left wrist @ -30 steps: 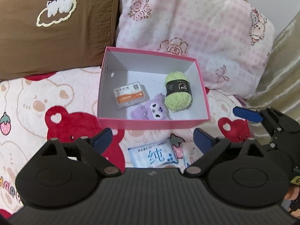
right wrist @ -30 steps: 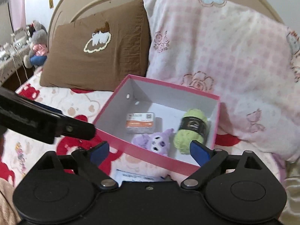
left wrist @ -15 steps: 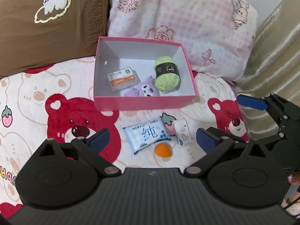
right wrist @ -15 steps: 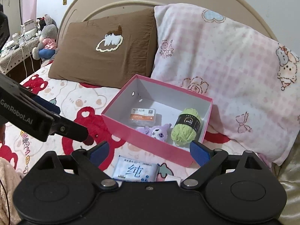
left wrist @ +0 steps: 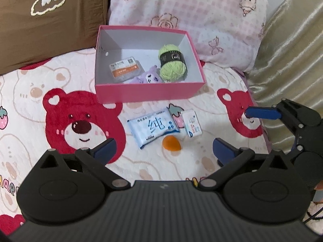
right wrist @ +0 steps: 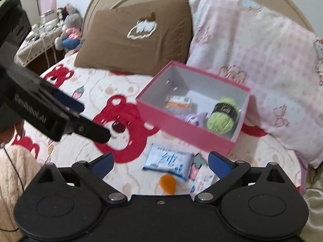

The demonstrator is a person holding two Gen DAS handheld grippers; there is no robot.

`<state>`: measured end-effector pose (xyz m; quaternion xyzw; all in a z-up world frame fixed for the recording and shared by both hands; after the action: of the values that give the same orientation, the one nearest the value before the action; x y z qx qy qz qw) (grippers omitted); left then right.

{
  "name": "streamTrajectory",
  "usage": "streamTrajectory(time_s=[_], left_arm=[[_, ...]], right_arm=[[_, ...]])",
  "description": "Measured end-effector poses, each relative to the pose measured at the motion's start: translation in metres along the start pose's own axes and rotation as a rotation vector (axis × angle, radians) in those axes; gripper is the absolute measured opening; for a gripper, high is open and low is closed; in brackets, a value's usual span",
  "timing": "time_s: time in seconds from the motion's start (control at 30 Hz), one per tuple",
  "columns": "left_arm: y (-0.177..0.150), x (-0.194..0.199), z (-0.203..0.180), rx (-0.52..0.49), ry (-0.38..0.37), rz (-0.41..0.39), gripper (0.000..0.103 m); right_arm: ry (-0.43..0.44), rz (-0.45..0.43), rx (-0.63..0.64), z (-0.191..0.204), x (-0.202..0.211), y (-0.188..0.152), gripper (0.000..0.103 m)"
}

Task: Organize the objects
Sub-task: 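Withdraw the right gripper from the pink box toward the orange sponge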

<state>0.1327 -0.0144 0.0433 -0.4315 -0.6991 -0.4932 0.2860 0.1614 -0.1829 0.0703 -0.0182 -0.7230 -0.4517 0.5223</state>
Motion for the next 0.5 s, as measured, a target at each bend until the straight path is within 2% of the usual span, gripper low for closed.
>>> streamTrajectory(time_s=[0.23, 0.5], left_arm=[[-0.017, -0.015, 0.001, -0.008, -0.018, 0.039, 0.103], [-0.032, -0.038, 0.007, -0.004, -0.009, 0.062, 0.103]], right_arm=[[0.049, 0.056, -0.028, 0.003, -0.017, -0.018, 0.101], [0.101, 0.038, -0.044, 0.003, -0.03, -0.039, 0.101]])
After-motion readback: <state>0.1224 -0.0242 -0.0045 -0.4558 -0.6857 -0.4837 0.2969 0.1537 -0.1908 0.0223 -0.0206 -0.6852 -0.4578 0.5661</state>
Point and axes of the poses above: each gripper's, at about its wrist camera, not at the fingertips, and x roughly against the way its jaws point, z to its left, y to its top, the point moved 2 cm from there along -x, roughly the way its jaws point, and after that the axes turned 6 degrees about x, right-handed, at the moved point
